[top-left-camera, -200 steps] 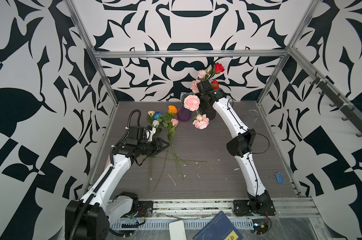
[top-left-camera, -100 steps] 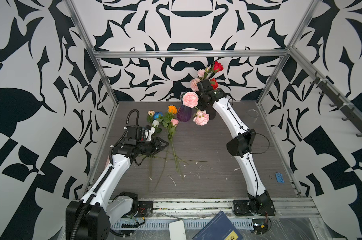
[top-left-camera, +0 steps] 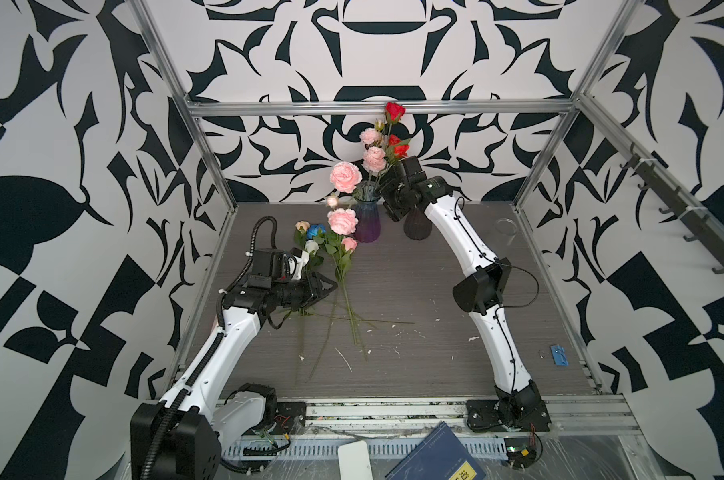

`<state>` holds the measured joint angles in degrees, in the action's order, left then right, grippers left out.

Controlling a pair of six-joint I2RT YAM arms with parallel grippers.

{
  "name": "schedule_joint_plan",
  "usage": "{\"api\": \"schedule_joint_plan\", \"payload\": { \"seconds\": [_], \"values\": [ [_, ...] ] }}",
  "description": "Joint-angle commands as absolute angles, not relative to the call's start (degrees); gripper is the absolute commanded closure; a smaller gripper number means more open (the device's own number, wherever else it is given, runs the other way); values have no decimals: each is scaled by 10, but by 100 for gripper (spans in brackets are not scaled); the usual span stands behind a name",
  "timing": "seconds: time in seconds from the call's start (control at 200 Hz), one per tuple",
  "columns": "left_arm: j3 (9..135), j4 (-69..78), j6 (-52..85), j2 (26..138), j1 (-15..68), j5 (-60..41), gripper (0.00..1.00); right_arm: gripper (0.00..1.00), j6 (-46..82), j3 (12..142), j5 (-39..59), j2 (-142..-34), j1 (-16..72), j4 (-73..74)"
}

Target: Arrange the flowers into the vase

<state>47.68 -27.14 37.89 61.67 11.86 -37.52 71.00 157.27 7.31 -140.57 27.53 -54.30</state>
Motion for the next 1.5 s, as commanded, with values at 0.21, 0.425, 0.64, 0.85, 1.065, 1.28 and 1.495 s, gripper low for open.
{"api": "schedule_joint_plan", "payload": {
  "seconds": [0.21,0.425,0.64,0.85,1.065,1.28,1.495],
  "values": [
    [550,-284,394,610,126,-384,49,30,603,1415,64,-1174,269,-567],
    [574,-204,442,590,263,-298,49,36,539,992,69,-845,243,-406],
    [616,-79,358,618,498,-102,49,40,494,750,81,-651,205,-408],
    [736,-148,240,763,471,-83,51,40,488,618,78,-557,201,-373],
    [831,-154,238,847,243,-211,52,40,495,546,107,-537,201,-336],
    [1034,-187,269,974,138,-308,54,40,538,467,122,-503,202,-312],
    [942,-130,352,904,170,-351,55,40,540,442,114,-476,202,-328]
  ]
}}
